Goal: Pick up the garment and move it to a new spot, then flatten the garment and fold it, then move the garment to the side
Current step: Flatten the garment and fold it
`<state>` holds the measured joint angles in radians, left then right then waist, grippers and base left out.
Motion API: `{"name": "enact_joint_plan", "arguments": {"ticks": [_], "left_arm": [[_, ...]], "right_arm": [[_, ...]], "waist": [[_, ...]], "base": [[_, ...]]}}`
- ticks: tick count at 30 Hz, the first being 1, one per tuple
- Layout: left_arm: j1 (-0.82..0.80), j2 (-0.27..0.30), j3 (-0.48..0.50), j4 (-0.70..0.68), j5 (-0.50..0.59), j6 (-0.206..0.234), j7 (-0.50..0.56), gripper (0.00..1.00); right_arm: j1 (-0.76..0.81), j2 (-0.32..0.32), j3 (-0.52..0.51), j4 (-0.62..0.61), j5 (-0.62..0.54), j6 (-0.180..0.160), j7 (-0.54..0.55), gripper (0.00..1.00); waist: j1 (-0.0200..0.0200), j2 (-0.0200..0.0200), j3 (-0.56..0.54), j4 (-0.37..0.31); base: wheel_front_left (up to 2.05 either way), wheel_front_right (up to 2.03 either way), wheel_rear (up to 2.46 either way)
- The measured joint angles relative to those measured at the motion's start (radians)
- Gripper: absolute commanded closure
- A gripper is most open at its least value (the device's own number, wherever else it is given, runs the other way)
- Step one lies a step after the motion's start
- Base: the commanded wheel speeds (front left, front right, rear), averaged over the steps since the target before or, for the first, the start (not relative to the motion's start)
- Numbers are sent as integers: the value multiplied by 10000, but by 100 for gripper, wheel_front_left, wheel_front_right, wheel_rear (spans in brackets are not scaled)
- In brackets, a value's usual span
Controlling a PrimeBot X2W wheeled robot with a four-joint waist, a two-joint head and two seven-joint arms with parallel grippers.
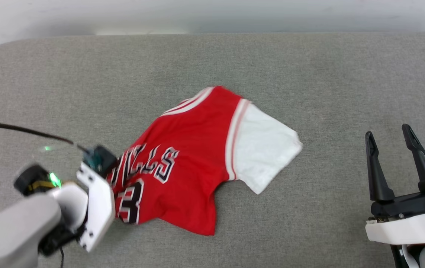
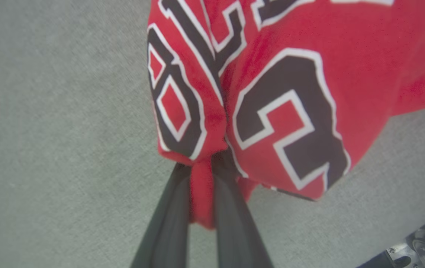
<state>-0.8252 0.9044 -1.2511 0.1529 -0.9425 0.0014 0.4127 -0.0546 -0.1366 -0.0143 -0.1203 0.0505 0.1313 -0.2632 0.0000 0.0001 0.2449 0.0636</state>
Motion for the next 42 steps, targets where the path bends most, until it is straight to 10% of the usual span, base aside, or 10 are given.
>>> {"name": "enact_joint_plan", "arguments": {"ticks": [3,4,5,19,32,42], "left_arm": [[618,-33,-63,-73,-244,65,207,100],[670,-59,-40,-71,-414,102,230,7],[683,-73,-2,-61,-476,190,169,0],[-2164,211,1505,-1051,500,353,-290,0],[-3730,-2324,345,-1210,-144,-1078,2408,0],[-2985,-3375,-286,-249,301,-1294,4132,0]], "right_arm": [[26,4,-58,90,-48,0,0,0],[40,6,-86,125,-61,0,0,0],[42,8,-109,155,-63,0,0,0],[60,127,-211,94,-63,-2,0,0],[-440,138,-19,-27,-65,-2,0,0],[-1185,222,221,-88,-63,-2,0,0]], "waist": [[0,0,27,-57],[0,0,26,-70],[0,0,24,-84],[0,0,-55,-378],[0,0,594,-962],[1,0,1675,-1518]], "base": [[0,0,0],[0,0,0],[0,0,0],[0,0,0],[0,0,0],[0,0,0]]}}
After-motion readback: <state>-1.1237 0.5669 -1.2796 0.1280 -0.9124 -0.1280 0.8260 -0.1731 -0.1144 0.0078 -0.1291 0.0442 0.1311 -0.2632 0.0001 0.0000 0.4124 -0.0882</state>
